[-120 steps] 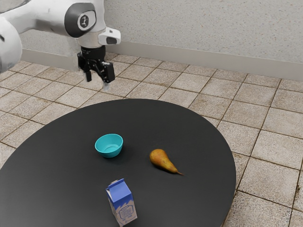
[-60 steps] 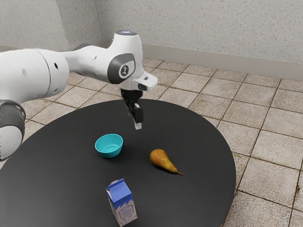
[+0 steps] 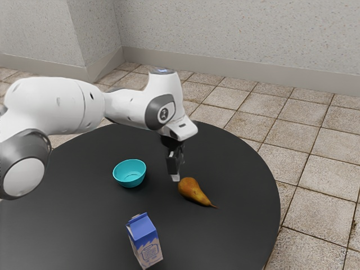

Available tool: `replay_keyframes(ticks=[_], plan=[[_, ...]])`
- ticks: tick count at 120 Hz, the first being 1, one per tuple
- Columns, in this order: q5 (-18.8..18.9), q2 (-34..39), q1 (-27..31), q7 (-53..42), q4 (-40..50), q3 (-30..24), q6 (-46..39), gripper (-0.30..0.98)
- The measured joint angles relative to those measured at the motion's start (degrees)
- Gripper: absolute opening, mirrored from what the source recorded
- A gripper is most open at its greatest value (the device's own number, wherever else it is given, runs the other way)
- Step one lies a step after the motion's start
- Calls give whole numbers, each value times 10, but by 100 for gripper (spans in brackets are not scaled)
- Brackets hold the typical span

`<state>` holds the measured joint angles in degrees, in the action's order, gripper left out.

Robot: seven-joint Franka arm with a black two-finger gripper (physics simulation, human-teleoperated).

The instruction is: Place the pear in the bowl.

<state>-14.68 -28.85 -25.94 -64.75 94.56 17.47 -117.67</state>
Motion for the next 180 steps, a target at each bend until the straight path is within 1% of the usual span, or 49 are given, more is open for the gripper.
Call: replay_keyframes(ticks=[25, 52, 83, 120, 136, 180], plan=[[-7, -20, 0, -91, -4, -15, -33, 69], [-15, -40, 0, -162, -4, -19, -52, 69], [-25, -57, 0, -216, -5, -21, -64, 69], [-34, -69, 0, -256, -5, -21, -70, 67], [-37, -71, 0, -268, -5, -22, -75, 61], [-45, -70, 0, -286, -9, -21, -85, 36]])
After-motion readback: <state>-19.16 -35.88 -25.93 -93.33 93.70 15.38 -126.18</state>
